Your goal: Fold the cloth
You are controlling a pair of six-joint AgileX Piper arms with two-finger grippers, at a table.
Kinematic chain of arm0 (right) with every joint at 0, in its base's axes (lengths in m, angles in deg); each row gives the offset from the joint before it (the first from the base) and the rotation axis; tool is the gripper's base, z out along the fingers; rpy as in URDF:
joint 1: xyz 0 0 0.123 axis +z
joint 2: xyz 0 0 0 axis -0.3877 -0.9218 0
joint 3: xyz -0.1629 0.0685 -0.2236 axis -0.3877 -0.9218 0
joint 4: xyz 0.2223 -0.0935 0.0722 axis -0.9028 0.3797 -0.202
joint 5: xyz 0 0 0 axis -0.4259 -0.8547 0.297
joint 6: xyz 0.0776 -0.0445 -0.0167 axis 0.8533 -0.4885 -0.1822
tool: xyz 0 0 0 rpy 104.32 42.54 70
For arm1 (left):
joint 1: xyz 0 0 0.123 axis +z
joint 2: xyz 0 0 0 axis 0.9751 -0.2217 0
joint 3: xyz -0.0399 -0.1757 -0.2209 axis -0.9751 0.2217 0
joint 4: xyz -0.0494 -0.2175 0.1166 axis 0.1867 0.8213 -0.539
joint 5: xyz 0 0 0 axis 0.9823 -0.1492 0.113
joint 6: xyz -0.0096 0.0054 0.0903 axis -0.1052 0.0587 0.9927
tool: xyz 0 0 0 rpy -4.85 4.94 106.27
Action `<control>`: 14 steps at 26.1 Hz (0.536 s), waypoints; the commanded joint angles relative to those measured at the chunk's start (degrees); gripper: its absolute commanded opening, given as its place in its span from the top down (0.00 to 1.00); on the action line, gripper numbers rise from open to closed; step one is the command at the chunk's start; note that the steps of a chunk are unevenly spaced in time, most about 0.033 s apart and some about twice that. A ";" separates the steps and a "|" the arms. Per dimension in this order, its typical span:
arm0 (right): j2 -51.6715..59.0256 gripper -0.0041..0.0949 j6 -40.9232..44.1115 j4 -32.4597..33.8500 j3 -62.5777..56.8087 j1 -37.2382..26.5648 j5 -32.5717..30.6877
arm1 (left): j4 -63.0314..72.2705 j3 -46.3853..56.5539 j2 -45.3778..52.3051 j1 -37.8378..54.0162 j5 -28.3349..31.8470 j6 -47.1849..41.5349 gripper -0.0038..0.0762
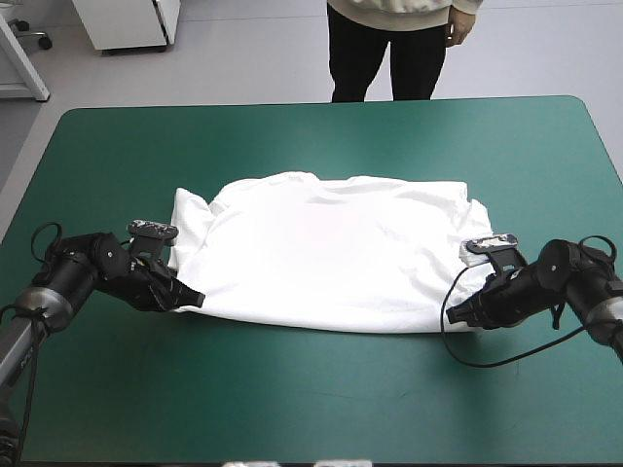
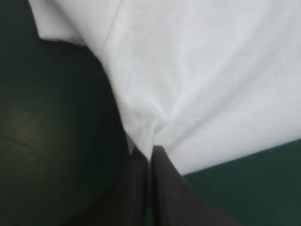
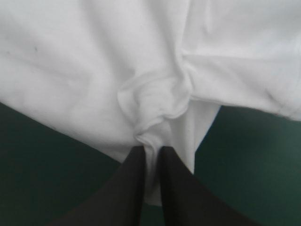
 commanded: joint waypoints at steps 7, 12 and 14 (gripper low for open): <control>7.62 0.59 1.72 0.78 2.79 0.36 5.66 | 1.63 -1.85 4.26 -0.10 0.21 -0.37 0.44; 14.86 0.59 6.01 4.97 8.84 -0.53 8.09 | 0.92 -8.92 6.97 -0.10 5.12 -5.15 0.34; 15.64 0.59 8.41 6.30 11.87 -0.66 6.69 | 1.05 -12.74 6.14 -0.10 5.39 -5.68 0.34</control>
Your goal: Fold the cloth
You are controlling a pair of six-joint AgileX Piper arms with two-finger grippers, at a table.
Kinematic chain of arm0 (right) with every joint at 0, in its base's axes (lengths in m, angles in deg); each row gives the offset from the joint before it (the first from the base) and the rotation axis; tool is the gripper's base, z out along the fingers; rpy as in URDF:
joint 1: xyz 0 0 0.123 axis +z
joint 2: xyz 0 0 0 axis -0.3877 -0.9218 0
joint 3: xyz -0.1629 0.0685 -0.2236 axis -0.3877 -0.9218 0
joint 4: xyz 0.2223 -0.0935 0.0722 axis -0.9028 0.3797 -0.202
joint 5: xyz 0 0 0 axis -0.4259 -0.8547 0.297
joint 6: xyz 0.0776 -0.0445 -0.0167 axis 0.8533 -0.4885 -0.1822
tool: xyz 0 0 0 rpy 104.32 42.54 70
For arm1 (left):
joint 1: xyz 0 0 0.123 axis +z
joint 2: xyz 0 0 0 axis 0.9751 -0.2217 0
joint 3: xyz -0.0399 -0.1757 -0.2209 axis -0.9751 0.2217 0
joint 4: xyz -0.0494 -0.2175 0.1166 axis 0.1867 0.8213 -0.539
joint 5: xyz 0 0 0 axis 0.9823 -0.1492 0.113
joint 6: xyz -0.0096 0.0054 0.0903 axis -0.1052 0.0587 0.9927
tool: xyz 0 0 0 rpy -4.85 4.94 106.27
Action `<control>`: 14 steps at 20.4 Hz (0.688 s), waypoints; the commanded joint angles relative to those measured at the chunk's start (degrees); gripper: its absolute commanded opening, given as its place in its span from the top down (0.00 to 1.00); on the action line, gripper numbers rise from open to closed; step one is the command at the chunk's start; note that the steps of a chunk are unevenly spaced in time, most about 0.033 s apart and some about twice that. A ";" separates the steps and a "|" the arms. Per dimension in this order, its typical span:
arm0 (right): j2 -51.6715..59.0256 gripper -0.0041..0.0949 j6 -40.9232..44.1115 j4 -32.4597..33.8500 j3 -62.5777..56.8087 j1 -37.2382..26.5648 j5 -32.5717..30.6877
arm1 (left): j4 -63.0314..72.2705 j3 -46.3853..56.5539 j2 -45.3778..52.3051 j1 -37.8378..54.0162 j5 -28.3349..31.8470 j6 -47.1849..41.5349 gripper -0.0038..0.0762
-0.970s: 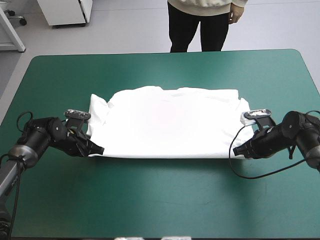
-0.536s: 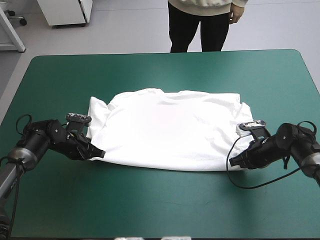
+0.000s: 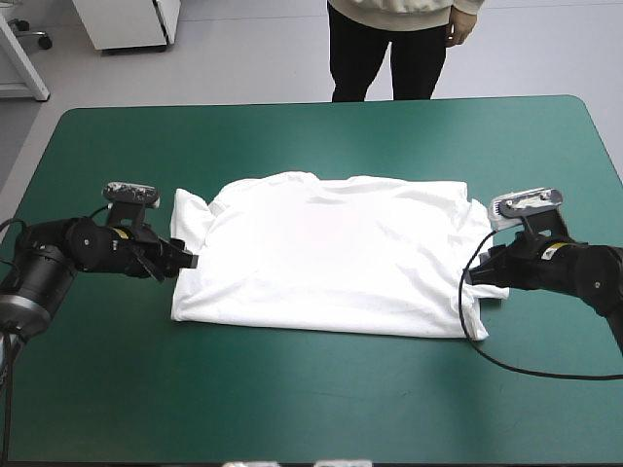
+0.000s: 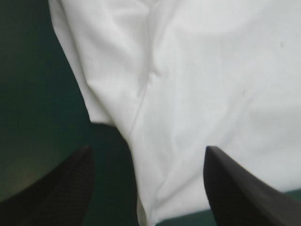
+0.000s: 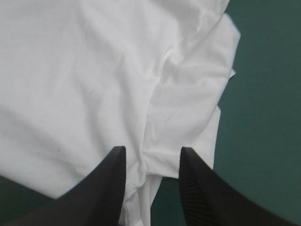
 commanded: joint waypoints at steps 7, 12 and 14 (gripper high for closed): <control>-8.95 0.53 3.77 1.61 7.59 -9.15 -0.85 | 3.29 -9.82 -3.75 -0.10 3.48 -1.48 0.34; -21.57 0.53 2.47 0.48 7.38 -9.88 -1.32 | 3.53 -9.82 -3.87 -0.10 2.72 -1.11 0.34; -25.05 0.54 2.47 0.86 7.38 -9.88 -0.85 | 3.53 -9.82 -3.87 -0.10 2.72 -1.11 0.34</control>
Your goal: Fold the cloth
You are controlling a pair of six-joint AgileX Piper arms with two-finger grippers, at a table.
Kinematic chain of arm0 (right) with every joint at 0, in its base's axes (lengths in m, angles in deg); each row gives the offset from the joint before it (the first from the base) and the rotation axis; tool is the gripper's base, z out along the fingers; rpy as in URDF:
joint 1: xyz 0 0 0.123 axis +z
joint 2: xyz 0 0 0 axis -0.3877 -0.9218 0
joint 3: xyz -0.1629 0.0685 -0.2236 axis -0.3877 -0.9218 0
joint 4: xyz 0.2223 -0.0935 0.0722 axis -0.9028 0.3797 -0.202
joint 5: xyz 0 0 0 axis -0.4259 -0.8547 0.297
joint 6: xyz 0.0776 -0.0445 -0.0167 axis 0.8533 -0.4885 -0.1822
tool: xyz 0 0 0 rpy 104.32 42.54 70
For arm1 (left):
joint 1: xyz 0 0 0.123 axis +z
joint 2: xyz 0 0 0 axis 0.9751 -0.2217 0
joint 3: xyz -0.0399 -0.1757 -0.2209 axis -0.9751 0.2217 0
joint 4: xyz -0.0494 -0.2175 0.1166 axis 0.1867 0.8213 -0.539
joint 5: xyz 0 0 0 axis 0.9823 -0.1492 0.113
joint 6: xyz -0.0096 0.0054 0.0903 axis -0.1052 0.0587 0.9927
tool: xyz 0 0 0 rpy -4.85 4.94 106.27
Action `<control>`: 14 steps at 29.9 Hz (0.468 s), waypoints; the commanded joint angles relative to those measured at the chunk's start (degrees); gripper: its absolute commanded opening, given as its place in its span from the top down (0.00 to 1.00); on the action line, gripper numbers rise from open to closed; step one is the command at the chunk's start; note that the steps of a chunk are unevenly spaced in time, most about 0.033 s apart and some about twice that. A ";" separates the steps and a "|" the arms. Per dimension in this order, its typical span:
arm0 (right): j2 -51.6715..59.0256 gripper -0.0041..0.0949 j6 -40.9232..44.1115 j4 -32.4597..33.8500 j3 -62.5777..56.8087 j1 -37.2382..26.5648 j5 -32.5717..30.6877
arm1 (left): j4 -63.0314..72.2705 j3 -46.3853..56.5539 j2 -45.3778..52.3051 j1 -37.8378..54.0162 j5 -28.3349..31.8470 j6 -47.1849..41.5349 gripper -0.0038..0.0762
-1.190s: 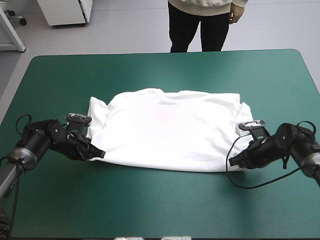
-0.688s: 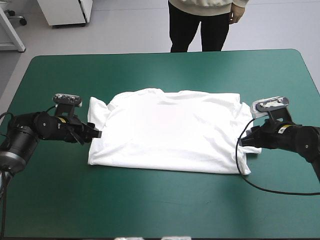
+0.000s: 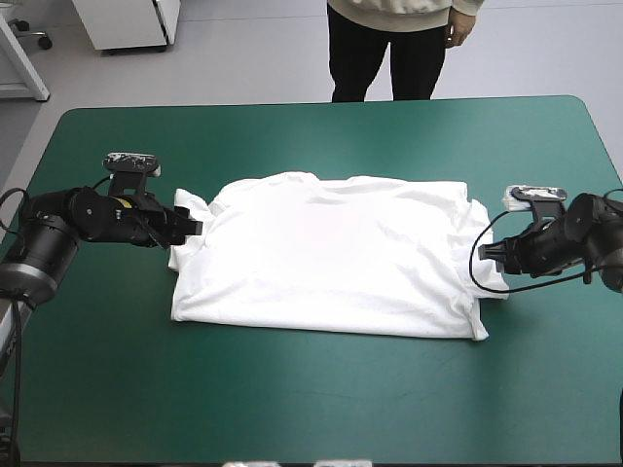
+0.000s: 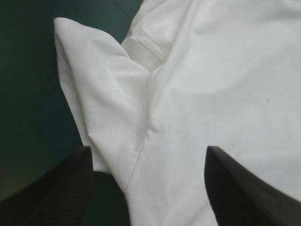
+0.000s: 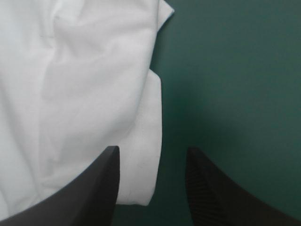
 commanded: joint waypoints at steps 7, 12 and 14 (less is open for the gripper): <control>-7.53 0.54 -0.87 0.20 1.56 2.23 4.16 | 1.67 -1.99 1.62 -0.10 1.78 -0.02 0.34; -10.42 0.70 -0.14 0.61 1.56 3.05 5.78 | 1.67 -1.99 1.62 -0.10 1.78 -0.02 0.34; -10.45 0.88 -0.25 1.49 1.56 3.05 5.03 | 1.56 -1.99 1.62 -0.10 1.78 -0.02 0.34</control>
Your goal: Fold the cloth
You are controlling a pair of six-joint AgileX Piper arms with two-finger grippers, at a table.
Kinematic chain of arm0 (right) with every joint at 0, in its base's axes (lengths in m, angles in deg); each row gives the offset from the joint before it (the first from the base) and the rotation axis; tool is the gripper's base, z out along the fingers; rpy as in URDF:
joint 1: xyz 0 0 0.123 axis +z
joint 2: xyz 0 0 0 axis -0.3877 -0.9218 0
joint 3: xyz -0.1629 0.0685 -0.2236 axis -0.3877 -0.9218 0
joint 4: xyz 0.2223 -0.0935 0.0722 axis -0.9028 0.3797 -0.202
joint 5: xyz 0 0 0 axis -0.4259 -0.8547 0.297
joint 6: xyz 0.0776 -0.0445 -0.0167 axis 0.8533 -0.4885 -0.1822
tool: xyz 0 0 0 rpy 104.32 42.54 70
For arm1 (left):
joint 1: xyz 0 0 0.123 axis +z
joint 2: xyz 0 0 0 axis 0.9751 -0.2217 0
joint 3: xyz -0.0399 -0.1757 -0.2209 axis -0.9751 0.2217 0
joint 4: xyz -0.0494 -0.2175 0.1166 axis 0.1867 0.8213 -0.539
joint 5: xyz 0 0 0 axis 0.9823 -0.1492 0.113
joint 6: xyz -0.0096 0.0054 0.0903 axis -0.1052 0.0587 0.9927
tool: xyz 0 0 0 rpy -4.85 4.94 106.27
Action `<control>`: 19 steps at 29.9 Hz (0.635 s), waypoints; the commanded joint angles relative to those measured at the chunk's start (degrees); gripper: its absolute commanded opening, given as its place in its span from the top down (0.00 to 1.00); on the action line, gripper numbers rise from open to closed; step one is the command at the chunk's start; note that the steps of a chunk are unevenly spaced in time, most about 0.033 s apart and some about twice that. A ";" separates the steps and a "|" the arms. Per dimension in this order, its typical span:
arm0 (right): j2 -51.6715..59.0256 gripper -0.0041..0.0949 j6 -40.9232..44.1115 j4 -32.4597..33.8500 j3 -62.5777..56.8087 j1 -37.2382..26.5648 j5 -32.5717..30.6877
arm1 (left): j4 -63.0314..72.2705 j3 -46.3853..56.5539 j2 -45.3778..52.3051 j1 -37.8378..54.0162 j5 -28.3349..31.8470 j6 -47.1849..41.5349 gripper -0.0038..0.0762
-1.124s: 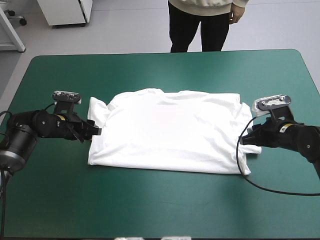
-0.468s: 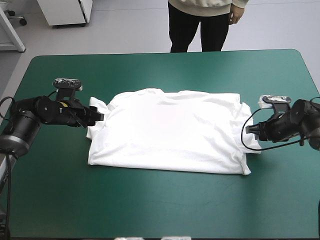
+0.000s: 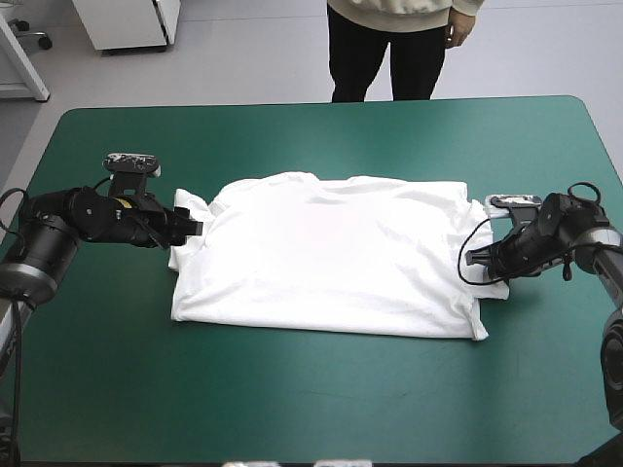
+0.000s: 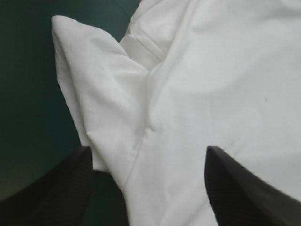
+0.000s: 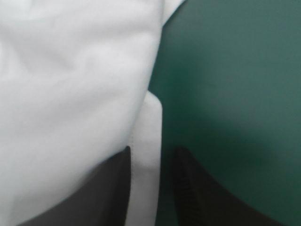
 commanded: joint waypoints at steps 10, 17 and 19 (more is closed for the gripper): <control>4.13 0.97 -0.19 0.48 0.54 0.28 0.19 | 0.91 -1.99 1.62 -0.10 2.05 0.60 0.34; 11.98 0.97 0.76 1.33 0.54 0.28 2.61 | 0.91 -1.99 1.62 -0.10 2.03 0.70 0.34; 14.45 0.97 0.76 1.33 0.54 0.28 2.26 | 0.80 -1.99 1.62 -0.10 1.94 0.81 0.34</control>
